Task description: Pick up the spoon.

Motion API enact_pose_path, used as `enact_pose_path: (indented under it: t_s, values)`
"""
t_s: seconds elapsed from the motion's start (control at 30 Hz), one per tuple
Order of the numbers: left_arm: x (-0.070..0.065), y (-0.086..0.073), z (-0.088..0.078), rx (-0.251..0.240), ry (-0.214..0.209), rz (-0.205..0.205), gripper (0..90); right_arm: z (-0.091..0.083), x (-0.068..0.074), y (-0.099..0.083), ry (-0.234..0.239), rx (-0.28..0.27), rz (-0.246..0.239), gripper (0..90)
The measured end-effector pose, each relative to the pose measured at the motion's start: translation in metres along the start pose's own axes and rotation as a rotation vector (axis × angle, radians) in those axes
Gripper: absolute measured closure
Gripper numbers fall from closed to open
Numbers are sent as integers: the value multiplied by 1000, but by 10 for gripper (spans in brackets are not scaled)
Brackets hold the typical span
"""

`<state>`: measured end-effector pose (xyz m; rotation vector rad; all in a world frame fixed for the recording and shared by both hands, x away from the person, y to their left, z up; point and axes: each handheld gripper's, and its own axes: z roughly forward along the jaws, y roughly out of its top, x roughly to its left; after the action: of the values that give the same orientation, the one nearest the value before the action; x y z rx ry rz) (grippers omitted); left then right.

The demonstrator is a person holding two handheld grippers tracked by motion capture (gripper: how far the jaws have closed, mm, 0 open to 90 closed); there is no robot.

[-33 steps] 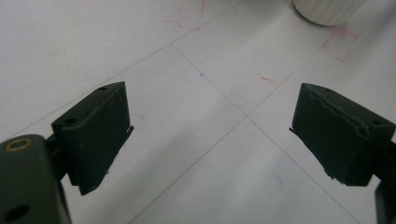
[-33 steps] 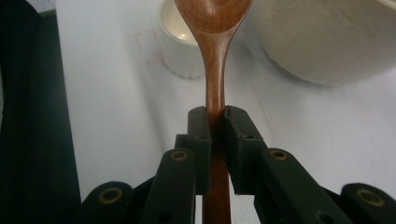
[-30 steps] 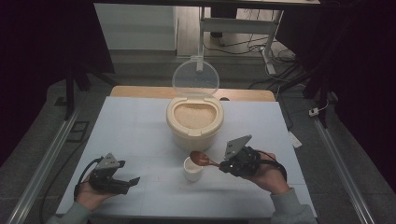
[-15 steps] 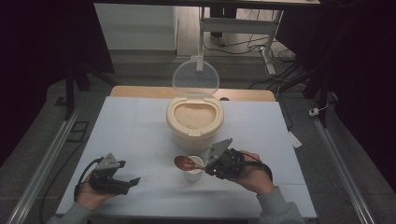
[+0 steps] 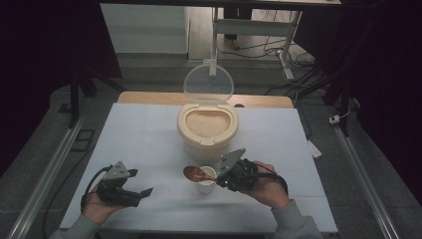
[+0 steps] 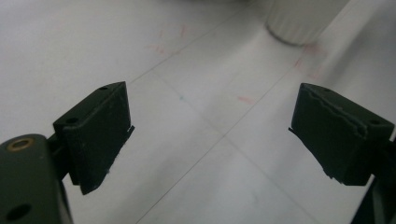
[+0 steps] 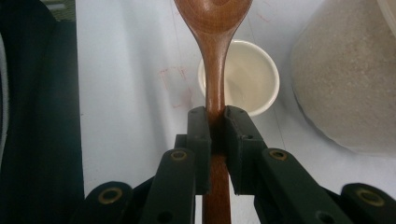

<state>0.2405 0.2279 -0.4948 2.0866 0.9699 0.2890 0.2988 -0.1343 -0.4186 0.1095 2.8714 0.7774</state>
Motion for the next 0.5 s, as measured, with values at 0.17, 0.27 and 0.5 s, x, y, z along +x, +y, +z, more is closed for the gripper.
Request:
enact_pose_path:
  t_s: [0.17, 0.27, 0.5]
  values:
    - [-6, 17, -4, -24, -18, 23, 127, -1, 0, 1, -4, -3, 3, 808]
    - [-14, 31, -6, -35, -28, 55, 129, -4, 1, 1, -12, -6, 8, 808]
    - [-35, 60, -12, -57, -55, 136, 135, -1, 2, 4, -16, 6, -5, 808]
